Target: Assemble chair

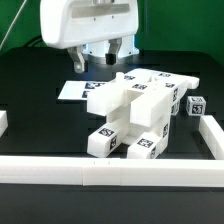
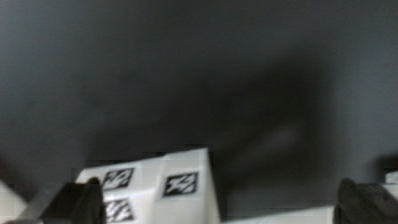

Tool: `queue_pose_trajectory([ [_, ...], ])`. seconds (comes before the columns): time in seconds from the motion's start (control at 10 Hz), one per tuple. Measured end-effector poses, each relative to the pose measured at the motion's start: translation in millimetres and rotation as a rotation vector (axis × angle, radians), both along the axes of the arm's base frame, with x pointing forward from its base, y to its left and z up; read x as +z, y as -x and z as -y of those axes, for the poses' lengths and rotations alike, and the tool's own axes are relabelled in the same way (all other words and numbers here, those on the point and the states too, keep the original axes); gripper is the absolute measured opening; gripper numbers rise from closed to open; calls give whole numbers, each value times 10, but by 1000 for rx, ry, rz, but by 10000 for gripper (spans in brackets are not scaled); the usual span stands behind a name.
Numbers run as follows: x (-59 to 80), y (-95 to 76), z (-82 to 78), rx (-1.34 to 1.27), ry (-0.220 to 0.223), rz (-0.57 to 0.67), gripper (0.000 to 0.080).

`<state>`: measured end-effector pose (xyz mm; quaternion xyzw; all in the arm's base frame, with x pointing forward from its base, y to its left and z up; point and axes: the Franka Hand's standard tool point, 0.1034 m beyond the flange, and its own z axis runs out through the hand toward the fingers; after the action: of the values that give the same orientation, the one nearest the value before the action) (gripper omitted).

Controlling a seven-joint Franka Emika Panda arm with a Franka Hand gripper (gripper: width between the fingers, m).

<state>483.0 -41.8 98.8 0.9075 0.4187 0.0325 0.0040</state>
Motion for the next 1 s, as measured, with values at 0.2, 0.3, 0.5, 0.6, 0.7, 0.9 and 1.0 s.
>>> queue_pose_trajectory([
  [0.2, -110, 55, -69, 7, 6, -2, 649],
  [0.3, -108, 40, -99, -4, 6, -2, 649],
  [0.5, -107, -6, -181, -26, 1, 1, 649],
  [0.6, -111, -49, -221, -27, -2, -4, 649],
  [0.7, -114, -91, -278, -46, -6, -1, 649],
  [0.9, -158, -143, -436, -71, -13, -4, 649],
  [1.0, -139, -198, -483, -87, -17, -3, 649],
])
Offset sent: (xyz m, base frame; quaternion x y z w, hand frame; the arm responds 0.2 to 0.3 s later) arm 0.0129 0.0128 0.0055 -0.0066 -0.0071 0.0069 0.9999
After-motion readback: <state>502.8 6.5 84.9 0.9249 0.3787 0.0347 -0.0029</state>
